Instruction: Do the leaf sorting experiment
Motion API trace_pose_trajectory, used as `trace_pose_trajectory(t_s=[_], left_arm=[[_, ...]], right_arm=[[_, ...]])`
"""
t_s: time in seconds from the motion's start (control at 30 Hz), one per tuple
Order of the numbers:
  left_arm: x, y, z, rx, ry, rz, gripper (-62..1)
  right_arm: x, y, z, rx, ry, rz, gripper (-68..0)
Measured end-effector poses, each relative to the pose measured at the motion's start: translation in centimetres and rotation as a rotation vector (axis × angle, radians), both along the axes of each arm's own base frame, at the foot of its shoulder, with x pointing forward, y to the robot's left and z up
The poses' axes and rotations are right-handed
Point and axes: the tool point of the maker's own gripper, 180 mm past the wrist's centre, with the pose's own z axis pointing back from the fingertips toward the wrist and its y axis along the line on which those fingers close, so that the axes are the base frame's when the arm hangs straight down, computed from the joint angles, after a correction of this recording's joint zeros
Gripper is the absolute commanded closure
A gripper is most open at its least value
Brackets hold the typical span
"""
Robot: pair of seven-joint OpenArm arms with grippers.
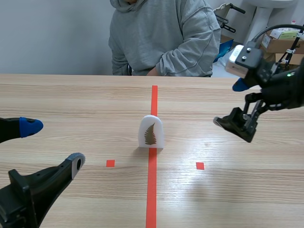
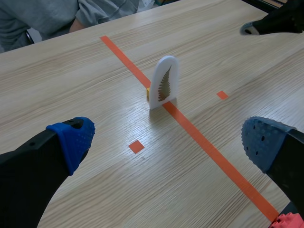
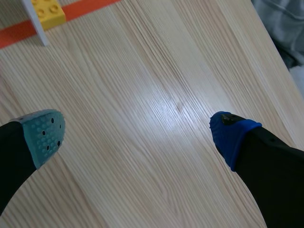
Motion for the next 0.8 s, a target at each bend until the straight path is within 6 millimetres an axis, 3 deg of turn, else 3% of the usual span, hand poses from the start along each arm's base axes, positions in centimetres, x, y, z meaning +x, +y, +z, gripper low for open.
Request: trace_pose_trajectory(t_s=[0.27, 0.53, 0.67, 0.8], left_arm=[[0.0, 0.0, -0.3, -0.021, 0.018, 0.035, -62.3], [0.0, 0.0, -0.3, -0.020, 0.018, 0.035, -62.3], [0.0, 0.0, -0.3, -0.020, 0.018, 0.035, -62.3], [0.0, 0.0, -0.3, -0.020, 0.018, 0.035, -62.3]], right_arm=[[1.4, 6.3, -3.6, 0.021, 0.075, 0.111, -63.4], [0.1, 12.2, -6.4, 0.043, 0.137, 0.208, -63.4], [-0.1, 13.8, -6.4, 0.079, 0.120, 0.230, -63.4], [-0.5, 14.2, -7.7, 0.070, 0.143, 0.224, -63.4]])
